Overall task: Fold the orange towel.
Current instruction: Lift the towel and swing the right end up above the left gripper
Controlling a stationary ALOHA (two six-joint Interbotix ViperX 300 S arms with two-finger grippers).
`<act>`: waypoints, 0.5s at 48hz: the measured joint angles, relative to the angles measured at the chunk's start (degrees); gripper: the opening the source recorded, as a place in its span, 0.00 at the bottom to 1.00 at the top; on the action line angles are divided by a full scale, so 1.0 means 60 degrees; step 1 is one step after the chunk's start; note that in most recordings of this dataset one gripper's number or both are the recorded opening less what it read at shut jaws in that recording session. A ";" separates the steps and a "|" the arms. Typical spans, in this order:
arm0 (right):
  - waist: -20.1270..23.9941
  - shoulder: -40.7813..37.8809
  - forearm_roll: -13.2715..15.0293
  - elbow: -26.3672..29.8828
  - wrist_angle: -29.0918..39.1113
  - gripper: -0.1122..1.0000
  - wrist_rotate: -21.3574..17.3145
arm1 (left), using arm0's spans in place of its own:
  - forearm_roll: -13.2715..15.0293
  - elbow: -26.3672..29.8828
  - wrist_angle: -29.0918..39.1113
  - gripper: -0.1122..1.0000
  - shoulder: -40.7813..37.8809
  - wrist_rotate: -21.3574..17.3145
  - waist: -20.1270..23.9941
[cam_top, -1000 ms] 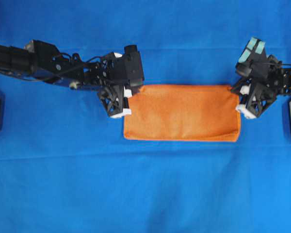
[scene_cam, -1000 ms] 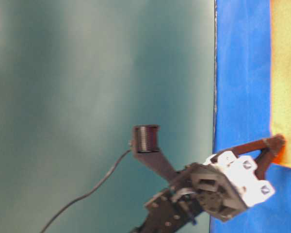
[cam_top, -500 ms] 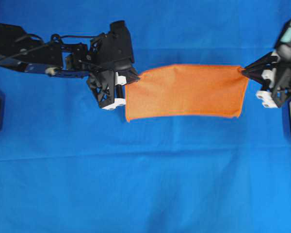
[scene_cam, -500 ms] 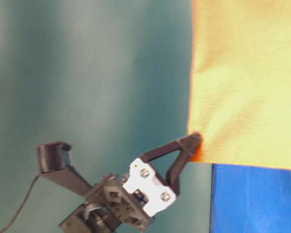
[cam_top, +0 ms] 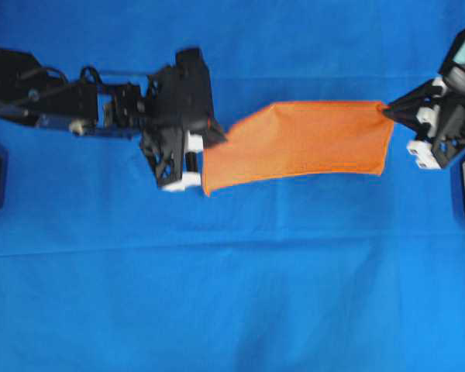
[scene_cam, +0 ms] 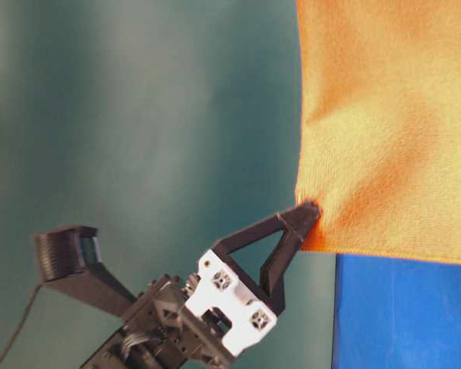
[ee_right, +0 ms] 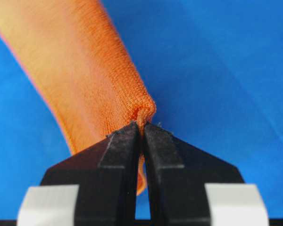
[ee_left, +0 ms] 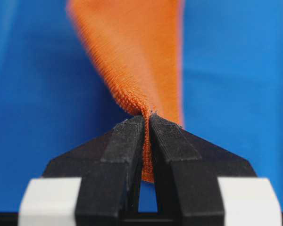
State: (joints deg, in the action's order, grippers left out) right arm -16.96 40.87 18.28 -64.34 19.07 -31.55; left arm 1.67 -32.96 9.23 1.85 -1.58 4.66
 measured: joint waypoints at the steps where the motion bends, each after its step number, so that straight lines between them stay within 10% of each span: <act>1: -0.0088 -0.0132 0.0044 0.0044 -0.0073 0.13 0.0000 | 0.0000 0.0000 -0.0132 0.12 0.0000 0.0000 -0.0103; 24: -0.1860 -0.3721 0.1362 0.2197 -0.2153 0.13 0.0088 | 0.0000 0.0923 -0.1831 0.12 -0.1201 -0.0132 -0.1523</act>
State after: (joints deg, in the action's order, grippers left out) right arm -28.13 18.54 26.46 -51.15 6.15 -31.03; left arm 1.67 -27.42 -1.76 -5.36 -2.37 -4.48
